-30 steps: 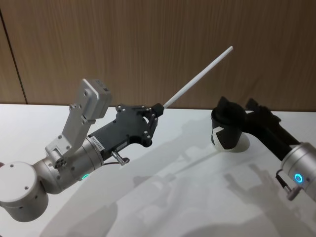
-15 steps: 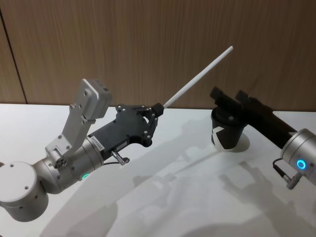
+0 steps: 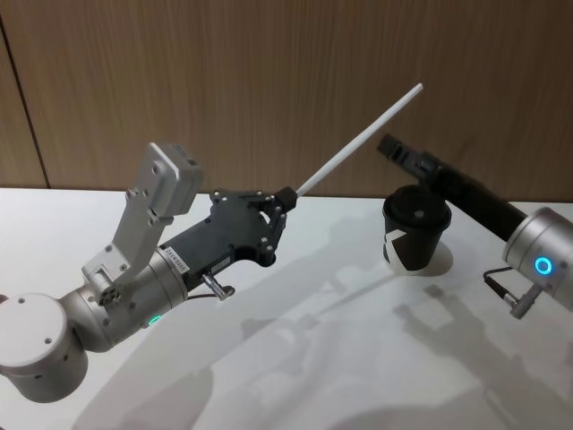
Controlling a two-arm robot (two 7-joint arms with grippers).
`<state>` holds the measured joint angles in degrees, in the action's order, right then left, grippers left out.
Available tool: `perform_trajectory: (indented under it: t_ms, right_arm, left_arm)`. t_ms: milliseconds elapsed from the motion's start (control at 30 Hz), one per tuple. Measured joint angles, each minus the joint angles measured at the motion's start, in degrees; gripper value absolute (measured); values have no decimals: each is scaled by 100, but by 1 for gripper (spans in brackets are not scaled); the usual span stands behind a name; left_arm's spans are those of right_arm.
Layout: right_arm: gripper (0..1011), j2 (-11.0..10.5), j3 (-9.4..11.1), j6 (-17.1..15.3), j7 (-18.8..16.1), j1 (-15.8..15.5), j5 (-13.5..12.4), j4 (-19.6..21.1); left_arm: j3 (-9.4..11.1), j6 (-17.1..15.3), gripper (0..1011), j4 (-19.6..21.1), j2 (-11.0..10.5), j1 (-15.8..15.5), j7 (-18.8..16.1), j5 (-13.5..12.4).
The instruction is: Pick up the straw with one hand, pass it to the other hand, and insert it into the cup.
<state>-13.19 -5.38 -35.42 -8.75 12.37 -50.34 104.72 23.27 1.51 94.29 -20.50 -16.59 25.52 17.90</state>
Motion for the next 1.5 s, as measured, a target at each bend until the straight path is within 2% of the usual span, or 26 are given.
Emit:
perform_trajectory:
  t_ms: [67,367,1033,1500]
  right_arm:
    - [1001,89,26,-131,105,91,-138,-73]
    - [1001,251,41,-400,263,316,-435,-290]
    - [1001,159,-132,-659,32,655,-706,-650]
    - [1001,241,-199,-714,49,842,-864,-851]
  left_arm:
    - [0,0,0,0,0,0,0,0]
    - [0,0,0,0,0,0,0,0]
    - [0,0,0,0,0,0,0,0]
    - [0,0,0,0,0,0,0,0]
